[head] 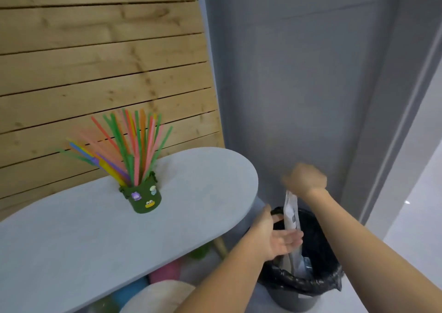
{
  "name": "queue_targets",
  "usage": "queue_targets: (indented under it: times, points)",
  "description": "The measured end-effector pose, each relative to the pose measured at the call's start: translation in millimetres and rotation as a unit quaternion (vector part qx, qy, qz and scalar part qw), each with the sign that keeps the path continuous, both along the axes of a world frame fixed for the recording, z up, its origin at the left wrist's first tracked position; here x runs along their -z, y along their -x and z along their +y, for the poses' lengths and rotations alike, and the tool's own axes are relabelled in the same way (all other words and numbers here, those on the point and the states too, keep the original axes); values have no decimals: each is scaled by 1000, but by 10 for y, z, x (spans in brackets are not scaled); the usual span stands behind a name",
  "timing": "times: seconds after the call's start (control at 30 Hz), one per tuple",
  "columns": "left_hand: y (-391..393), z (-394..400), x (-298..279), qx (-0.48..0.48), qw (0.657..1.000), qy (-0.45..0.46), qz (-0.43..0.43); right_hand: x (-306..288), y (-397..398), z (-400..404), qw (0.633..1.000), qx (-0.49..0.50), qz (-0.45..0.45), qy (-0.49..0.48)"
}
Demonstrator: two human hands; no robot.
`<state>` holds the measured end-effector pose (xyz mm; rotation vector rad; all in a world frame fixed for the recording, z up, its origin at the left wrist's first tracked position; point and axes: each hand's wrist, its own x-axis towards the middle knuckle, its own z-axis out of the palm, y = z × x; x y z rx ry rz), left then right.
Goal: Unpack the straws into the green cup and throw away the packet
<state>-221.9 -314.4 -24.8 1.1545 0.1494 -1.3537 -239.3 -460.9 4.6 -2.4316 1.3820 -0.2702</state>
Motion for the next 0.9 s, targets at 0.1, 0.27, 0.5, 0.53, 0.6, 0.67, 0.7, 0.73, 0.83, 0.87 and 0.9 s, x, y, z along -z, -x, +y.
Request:
queue_targets:
  times: [0.1, 0.27, 0.5, 0.53, 0.6, 0.67, 0.7, 0.73, 0.83, 0.87, 0.9]
  points:
    - [-151, -23, 159, 7, 1000, -27, -1, 245, -88, -40, 999, -2, 1, -45]
    - [-251, -47, 373, -21, 1000, -9, -5, 599, -115, -41, 992, 16, -13, -127]
    - [-304, -97, 402, -53, 997, 8, -60, 713, -178, 41, 983, 77, -85, -147]
    - [-301, -100, 372, -51, 997, 6, -64, 705, -171, 59, 982, 80, -91, -145]
    - [-277, -90, 294, -46, 996, 2, -74, 678, -164, 93, 983, 81, -107, -129]
    - [-264, -57, 206, -42, 996, 4, -81, 611, -149, 159, 982, 79, -126, -115]
    - [-265, -28, 166, -39, 996, 9, -85, 577, -149, 180, 981, 75, -140, -112]
    - [-268, 39, 90, -42, 995, 13, -89, 516, -135, 237, 979, 70, -151, -119]
    - [-314, 166, -61, -51, 992, 40, -109, 323, -141, 414, 971, 34, -202, -127]
    - [-313, 244, -134, -47, 991, 48, -114, 214, -149, 494, 967, 31, -217, -129]
    - [-323, 304, -173, -57, 991, 52, -114, 143, -163, 557, 964, 17, -235, -124]
